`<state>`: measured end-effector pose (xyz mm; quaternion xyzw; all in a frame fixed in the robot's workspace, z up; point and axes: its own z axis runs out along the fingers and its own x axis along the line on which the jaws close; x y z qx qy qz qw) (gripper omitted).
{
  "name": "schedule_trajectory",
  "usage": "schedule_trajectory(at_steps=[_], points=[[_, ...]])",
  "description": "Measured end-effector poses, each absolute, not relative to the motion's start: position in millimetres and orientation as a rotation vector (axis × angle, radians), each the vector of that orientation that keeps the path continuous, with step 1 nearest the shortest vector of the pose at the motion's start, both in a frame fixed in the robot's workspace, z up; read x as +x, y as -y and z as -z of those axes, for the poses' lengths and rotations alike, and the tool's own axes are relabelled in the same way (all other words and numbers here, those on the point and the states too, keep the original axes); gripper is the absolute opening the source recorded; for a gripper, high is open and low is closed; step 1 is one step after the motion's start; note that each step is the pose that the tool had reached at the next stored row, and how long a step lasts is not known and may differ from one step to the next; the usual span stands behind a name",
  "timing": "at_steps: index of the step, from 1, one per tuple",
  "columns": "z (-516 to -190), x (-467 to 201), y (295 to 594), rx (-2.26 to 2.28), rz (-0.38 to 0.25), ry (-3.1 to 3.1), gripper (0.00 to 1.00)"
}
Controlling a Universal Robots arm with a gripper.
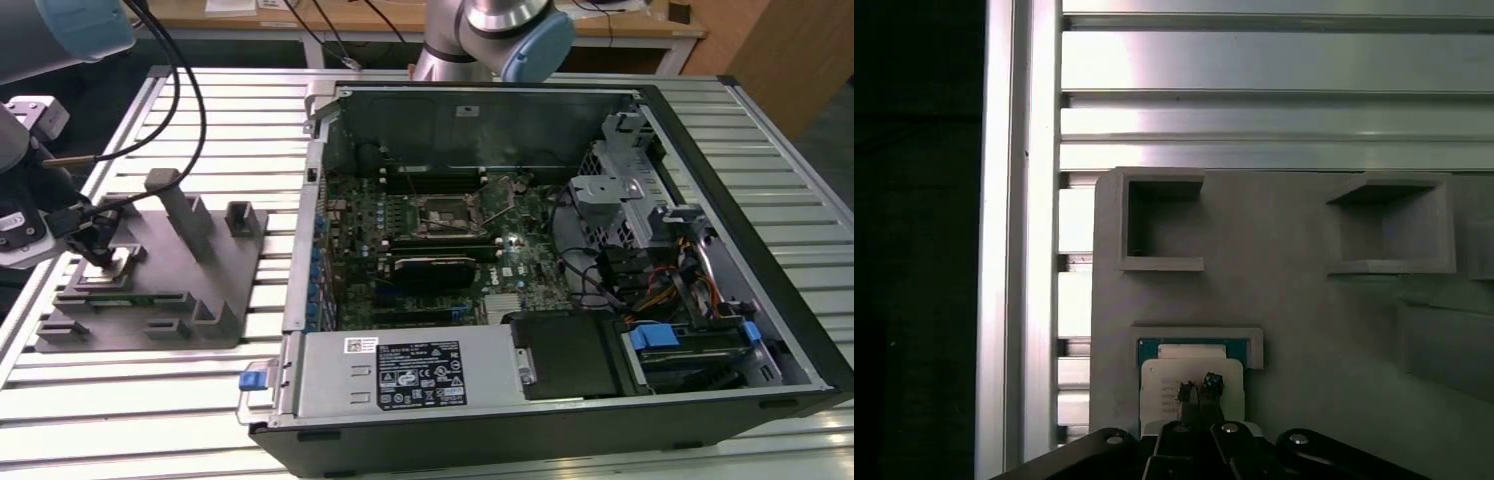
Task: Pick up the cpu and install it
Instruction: 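Pick up the cpu and move it towards the insertion slot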
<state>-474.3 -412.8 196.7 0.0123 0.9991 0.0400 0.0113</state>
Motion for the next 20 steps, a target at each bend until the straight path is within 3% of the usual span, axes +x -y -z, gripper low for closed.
schedule_trajectory(at_steps=[7, 9, 11, 12, 14, 17, 18, 20], points=[[-196.6, -474.3, 412.8, 0.037, -0.125, -3.116, 0.11], [-196.6, -474.3, 412.7, 0.037, -0.125, -3.116, 0.17], [-196.6, -474.3, 412.7, 0.037, -0.125, -3.116, 0.29], [-196.6, -474.3, 412.7, 0.037, -0.125, -3.116, 0.29], [-196.6, -474.3, 412.7, 0.037, -0.125, -3.116, 0.41], [-196.6, -474.3, 412.7, 0.036, -0.125, -3.116, 0.47], [-196.6, -474.3, 412.7, 0.036, -0.125, -3.116, 0.53], [-196.6, -474.3, 412.7, 0.036, -0.125, -3.116, 0.53]])
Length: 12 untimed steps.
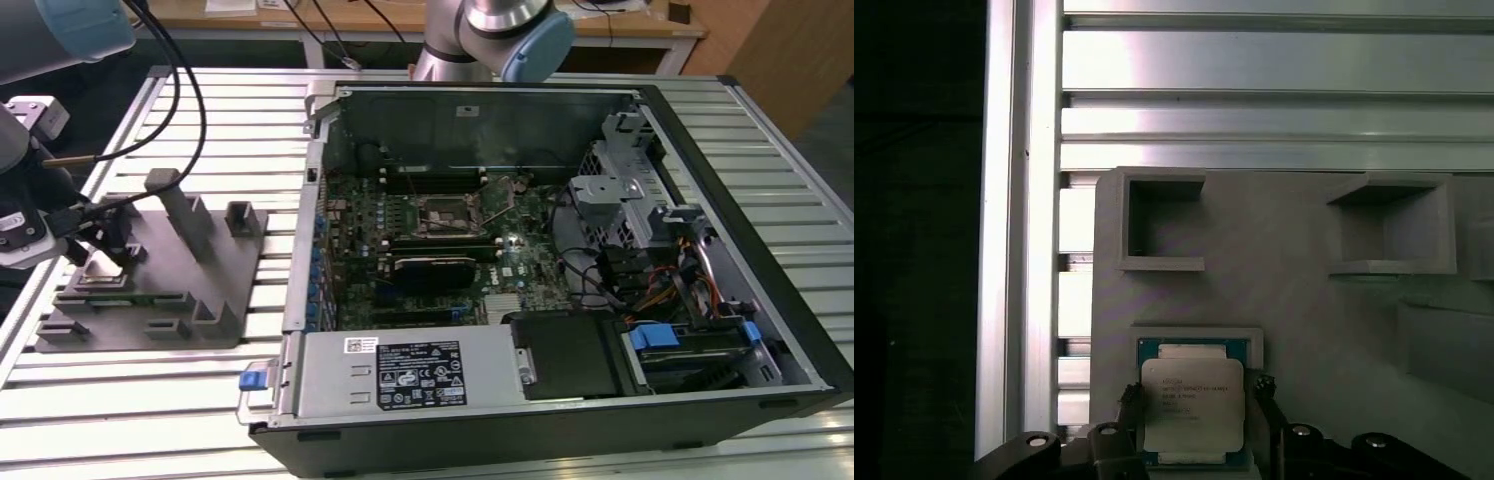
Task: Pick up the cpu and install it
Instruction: 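Pick up the cpu and move it towards the insertion slot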
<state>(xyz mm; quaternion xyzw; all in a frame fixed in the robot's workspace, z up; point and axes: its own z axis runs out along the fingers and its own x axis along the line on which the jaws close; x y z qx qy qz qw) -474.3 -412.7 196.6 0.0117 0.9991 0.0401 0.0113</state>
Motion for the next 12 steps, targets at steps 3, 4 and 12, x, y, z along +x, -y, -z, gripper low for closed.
schedule_trajectory(at_steps=[3, 4, 12], points=[[-196.2, -474.4, 412.7, 0.025, -0.125, -3.117, 0.53], [-195.9, -474.4, 412.7, 0.013, -0.125, -3.117, 0.53], [-195.6, -474.4, 412.7, -0.014, -0.126, -3.118, 0.55]])
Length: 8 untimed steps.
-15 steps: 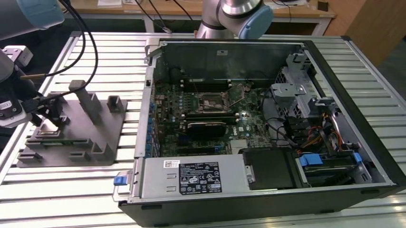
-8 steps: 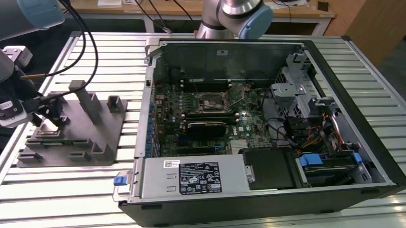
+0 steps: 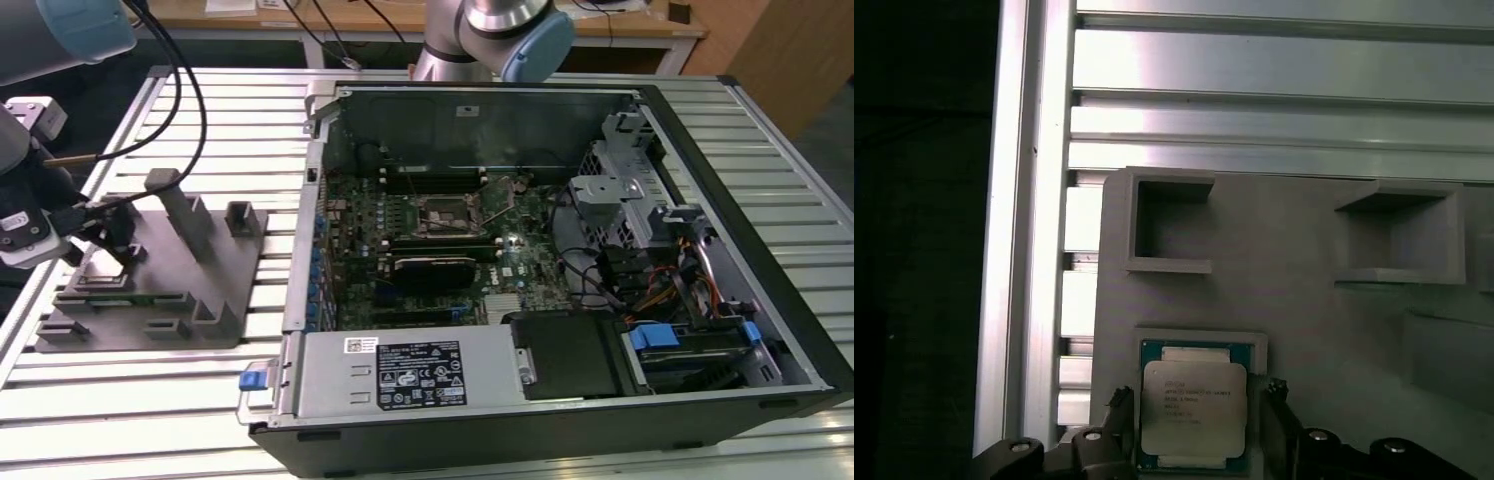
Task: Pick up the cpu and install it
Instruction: 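Pick up the cpu and move it towards the insertion slot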
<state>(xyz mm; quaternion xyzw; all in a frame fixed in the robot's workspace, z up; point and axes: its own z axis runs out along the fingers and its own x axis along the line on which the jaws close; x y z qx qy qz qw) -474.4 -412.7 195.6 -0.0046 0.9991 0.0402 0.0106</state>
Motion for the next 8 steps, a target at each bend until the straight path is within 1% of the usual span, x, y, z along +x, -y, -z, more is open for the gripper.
schedule_trajectory(at_steps=[1, 2, 3, 8], points=[[-195.6, -474.4, 412.8, -0.015, -0.126, -3.118, 0.6], [-195.6, -474.4, 412.7, -0.015, -0.126, -3.118, 0.6], [-195.6, -474.4, 412.7, -0.016, -0.126, -3.118, 0.66], [-191.5, -474.3, 412.8, -0.018, -0.124, -3.118, 0.66]])
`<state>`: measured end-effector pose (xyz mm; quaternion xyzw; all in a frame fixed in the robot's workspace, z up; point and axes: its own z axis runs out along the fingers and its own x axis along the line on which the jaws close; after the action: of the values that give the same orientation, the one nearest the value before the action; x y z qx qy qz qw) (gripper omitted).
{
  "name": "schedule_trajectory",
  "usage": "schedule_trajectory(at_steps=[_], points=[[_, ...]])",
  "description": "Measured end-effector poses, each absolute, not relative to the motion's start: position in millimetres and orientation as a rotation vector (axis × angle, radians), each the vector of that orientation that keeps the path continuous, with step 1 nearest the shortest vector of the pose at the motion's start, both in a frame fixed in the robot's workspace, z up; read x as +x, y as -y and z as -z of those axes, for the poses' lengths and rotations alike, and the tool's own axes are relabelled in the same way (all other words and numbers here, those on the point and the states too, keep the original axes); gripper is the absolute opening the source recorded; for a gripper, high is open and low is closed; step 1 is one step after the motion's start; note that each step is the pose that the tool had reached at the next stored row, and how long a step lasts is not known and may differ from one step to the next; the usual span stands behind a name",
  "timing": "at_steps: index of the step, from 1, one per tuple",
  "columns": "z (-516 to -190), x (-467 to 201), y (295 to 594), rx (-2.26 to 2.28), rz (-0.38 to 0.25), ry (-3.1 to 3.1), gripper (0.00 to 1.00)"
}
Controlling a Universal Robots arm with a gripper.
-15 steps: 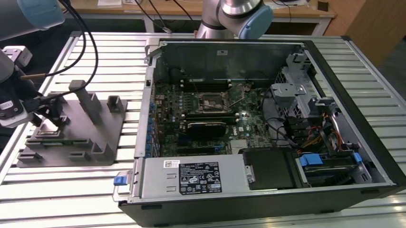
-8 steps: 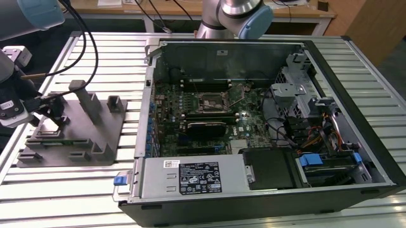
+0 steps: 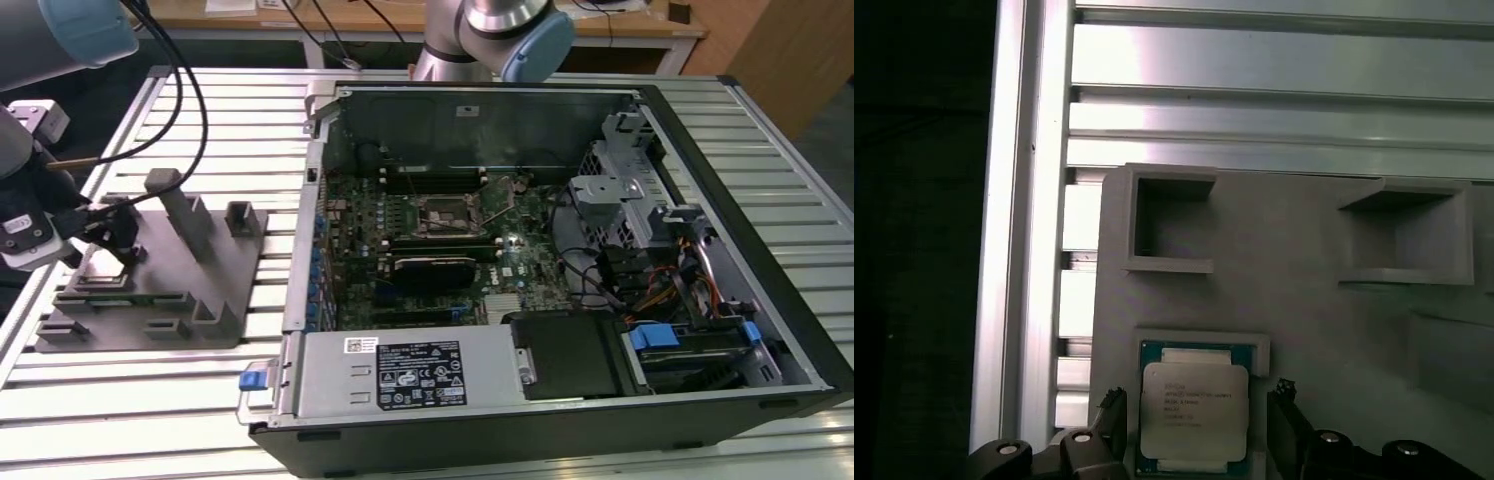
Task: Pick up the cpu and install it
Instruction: 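Pick up the cpu and move it towards the insertion slot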
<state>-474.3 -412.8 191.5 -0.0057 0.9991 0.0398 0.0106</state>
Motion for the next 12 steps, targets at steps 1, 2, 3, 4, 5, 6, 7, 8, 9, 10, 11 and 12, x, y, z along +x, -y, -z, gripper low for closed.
schedule_trajectory(at_steps=[1, 2, 3, 4, 5, 6, 7, 8, 9, 10, 11, 12], points=[[-190.7, -474.3, 412.7, -0.018, -0.124, -3.118, 0.66], [-189.7, -474.4, 412.8, -0.018, -0.124, -3.118, 0.66], [-188.8, -474.4, 412.7, -0.018, -0.124, -3.118, 0.66], [-187.9, -474.4, 412.7, -0.018, -0.124, -3.118, 0.66], [-187.5, -474.4, 412.7, -0.018, -0.124, -3.118, 0.66], [-187.2, -474.4, 412.7, -0.018, -0.124, -3.118, 0.66], [-186.8, -474.4, 412.6, -0.018, -0.124, -3.118, 0.66], [-186.1, -474.3, 412.6, -0.018, -0.124, -3.118, 0.66], [-185.3, -474.3, 412.6, -0.018, -0.124, -3.118, 0.66], [-184.7, -474.3, 412.6, -0.018, -0.124, -3.118, 0.66], [-184.5, -474.3, 412.6, -0.018, -0.124, -3.118, 0.66], [-184.3, -474.2, 412.5, -0.018, -0.124, -3.118, 0.66]])
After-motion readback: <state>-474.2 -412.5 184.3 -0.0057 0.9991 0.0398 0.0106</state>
